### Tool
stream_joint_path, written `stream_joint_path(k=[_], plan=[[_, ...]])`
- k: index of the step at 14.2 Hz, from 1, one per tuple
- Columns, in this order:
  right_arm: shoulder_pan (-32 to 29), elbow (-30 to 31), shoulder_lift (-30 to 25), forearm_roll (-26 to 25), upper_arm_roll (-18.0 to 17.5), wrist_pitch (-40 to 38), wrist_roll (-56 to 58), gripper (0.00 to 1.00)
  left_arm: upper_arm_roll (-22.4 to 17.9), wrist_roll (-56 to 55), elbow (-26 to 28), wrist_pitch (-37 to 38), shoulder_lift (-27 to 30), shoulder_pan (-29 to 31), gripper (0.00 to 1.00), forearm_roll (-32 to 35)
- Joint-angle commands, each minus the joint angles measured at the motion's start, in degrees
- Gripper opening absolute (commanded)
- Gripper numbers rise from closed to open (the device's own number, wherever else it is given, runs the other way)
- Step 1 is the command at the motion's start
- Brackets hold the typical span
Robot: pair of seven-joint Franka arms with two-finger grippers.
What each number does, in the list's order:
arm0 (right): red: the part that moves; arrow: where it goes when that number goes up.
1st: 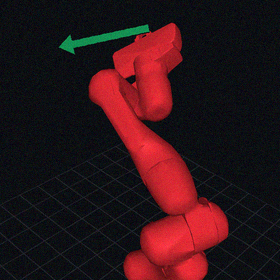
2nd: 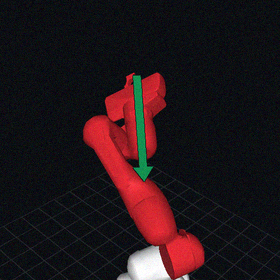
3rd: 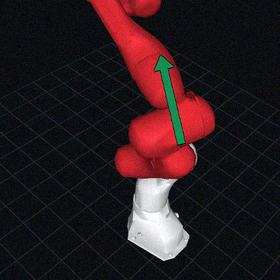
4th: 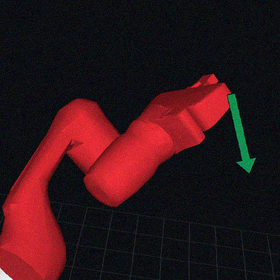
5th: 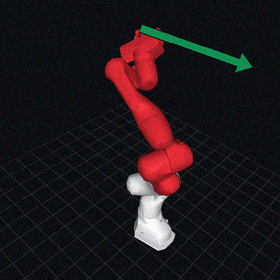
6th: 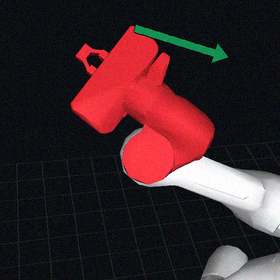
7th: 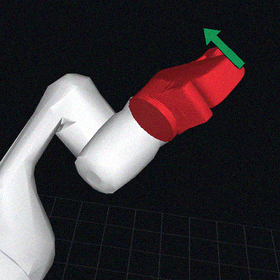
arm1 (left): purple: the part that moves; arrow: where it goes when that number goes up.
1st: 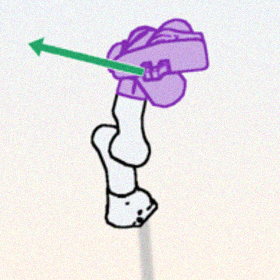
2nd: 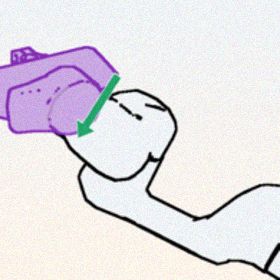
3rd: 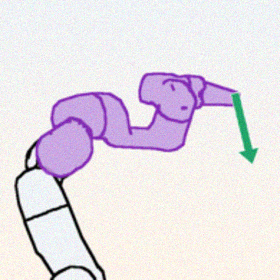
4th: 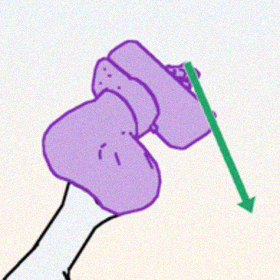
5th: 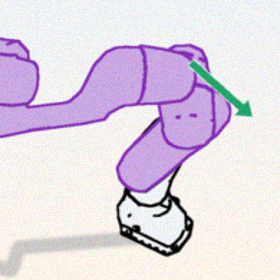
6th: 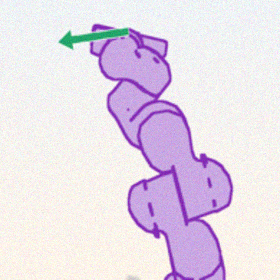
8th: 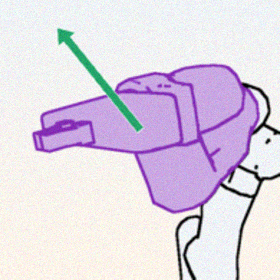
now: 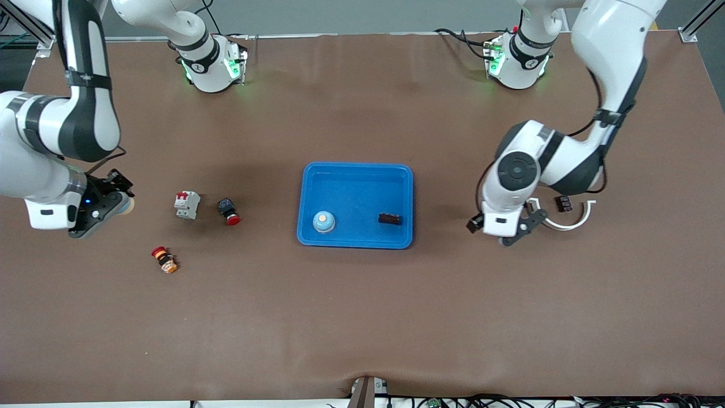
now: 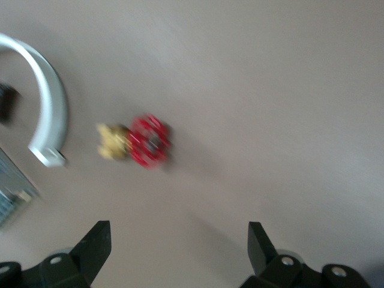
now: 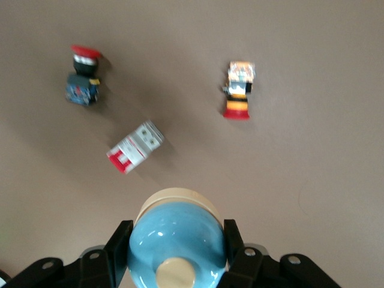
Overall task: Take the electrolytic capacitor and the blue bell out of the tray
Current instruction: 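Grasp the second capacitor in the tray with the left gripper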
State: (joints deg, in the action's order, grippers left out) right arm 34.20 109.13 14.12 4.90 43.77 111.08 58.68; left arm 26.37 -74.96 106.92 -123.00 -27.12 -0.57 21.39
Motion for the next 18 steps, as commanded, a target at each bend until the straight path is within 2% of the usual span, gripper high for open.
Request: stream_joint_path(k=[1, 4, 8, 11, 13, 16, 18], plan=[[-3.34, 3.36, -0.85, 0.99, -0.52, 3.42, 5.46, 0.39, -0.09, -9.03, -7.76, 1.36, -6.0, -5.3, 1.0, -1.26], [-5.54, 8.01, -0.85, 3.27, -0.52, 8.6, 9.42, 0.39, -0.09, -18.53, -14.44, 1.36, -11.27, -10.48, 1.0, -1.26], [-7.39, 13.12, -0.67, 5.12, -0.52, 16.07, 13.29, 0.39, -0.26, -26.37, -18.41, 0.4, -15.76, -14.71, 1.0, -1.26], [-8.27, 15.58, 0.38, 6.7, -0.7, 22.23, 15.5, 0.39, -0.44, -31.2, -18.77, -3.02, -17.18, -16.74, 1.0, -1.17], [-8.36, 15.68, 1.87, 8.28, -0.7, 23.3, 16.46, 0.39, -0.61, -33.4, -18.77, -5.13, -18.49, -17.7, 1.0, -1.09], [-8.45, 15.85, 4.85, 13.45, -0.88, 25.57, 19.88, 0.39, -0.7, -35.34, -18.77, -7.59, -19.9, -19.2, 0.96, -0.73], [-8.45, 15.94, 7.23, 18.72, -0.88, 26.11, 23.92, 0.39, -0.7, -35.96, -18.77, -9.0, -20.6, -19.2, 0.9, -0.73]])
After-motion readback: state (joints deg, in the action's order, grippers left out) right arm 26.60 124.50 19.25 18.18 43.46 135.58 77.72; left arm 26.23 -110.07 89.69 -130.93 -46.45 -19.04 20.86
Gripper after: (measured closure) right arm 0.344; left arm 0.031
